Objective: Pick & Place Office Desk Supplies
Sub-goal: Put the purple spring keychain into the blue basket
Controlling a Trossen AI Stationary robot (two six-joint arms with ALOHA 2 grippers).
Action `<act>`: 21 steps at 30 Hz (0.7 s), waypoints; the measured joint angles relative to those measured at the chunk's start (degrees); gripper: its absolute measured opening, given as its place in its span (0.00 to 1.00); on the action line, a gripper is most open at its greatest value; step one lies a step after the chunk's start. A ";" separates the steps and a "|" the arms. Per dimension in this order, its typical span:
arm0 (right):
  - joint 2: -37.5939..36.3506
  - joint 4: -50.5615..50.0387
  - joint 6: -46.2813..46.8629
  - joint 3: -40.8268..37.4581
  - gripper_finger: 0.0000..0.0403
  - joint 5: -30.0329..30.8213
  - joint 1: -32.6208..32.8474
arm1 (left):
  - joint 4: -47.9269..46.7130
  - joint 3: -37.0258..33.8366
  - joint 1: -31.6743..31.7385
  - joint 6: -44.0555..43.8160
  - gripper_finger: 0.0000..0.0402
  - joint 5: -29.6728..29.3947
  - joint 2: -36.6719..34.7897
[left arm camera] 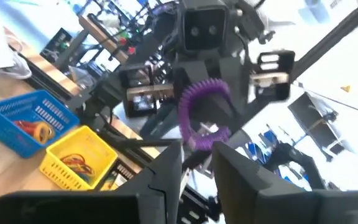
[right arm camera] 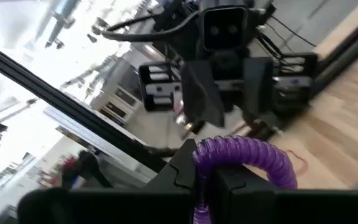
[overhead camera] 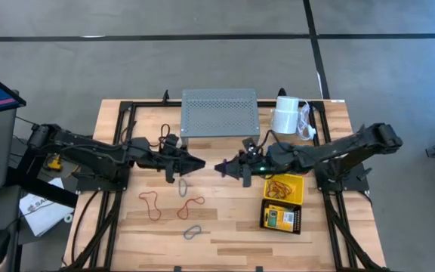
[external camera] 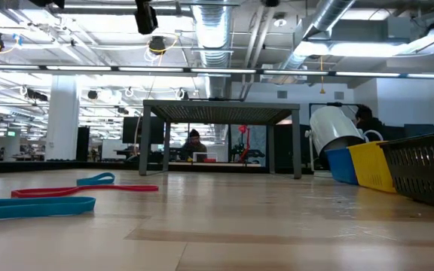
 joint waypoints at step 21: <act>-26.62 -84.99 10.25 -0.17 0.02 7.48 -1.99 | -38.43 -0.04 -5.78 5.13 0.09 -4.00 -9.53</act>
